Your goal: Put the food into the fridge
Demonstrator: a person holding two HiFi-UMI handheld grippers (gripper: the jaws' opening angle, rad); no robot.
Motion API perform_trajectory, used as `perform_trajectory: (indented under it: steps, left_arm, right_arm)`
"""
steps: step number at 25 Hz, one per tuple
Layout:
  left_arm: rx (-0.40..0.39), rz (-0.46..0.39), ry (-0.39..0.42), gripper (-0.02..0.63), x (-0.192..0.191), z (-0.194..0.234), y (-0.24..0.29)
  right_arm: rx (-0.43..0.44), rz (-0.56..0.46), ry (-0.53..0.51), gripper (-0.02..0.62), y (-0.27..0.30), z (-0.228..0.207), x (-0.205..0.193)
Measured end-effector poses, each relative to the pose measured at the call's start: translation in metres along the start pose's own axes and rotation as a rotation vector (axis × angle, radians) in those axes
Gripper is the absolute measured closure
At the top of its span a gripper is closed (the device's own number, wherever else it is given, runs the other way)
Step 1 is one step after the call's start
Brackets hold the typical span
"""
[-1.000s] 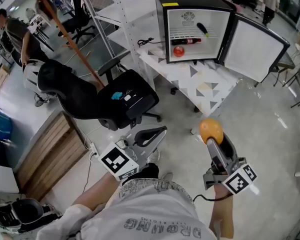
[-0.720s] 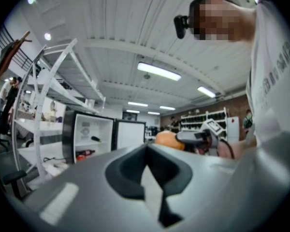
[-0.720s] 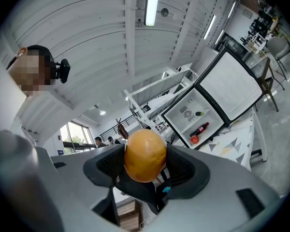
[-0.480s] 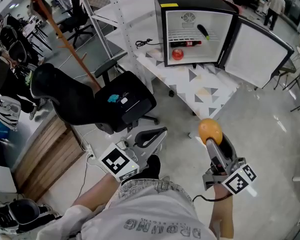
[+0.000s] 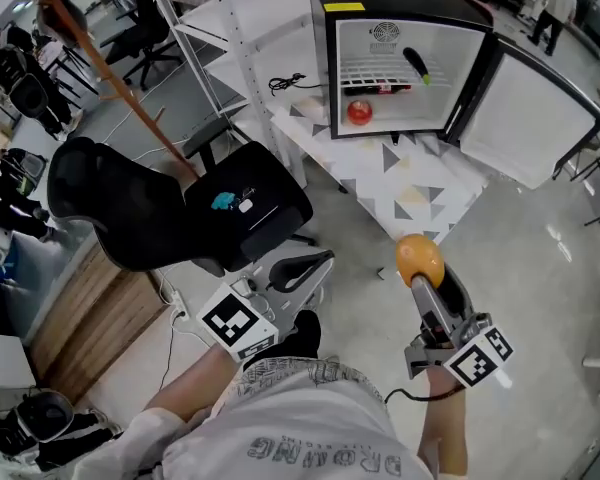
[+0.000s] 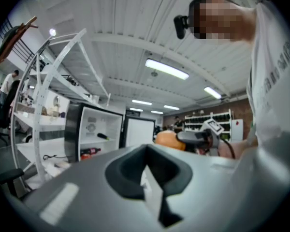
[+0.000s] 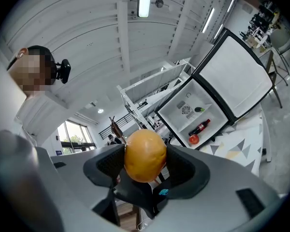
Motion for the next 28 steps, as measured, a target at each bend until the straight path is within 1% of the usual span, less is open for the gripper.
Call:
perform_trajectory:
  steps: [21,28]
  left_arm:
    - [-0.047,0.021,-0.05,0.6,0.006,0.171,0.057]
    - [-0.065,0.026,-0.067,0.6,0.003,0.218,0.069]
  right_arm:
    - [-0.069,0.02,0.019,0.324,0.157,-0.053,0.029]
    - [-0.1,0.02,0.018,0.324,0.198,-0.069,0.036]
Point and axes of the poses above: the fingertips, and each gripper's own axes: y forward along the fingers, z to its left, x out of its top, the point moved 5 cm from there along -y, backward along the fingers, and after that the axes turned 1 degree about -x, right-handed, at the moved point
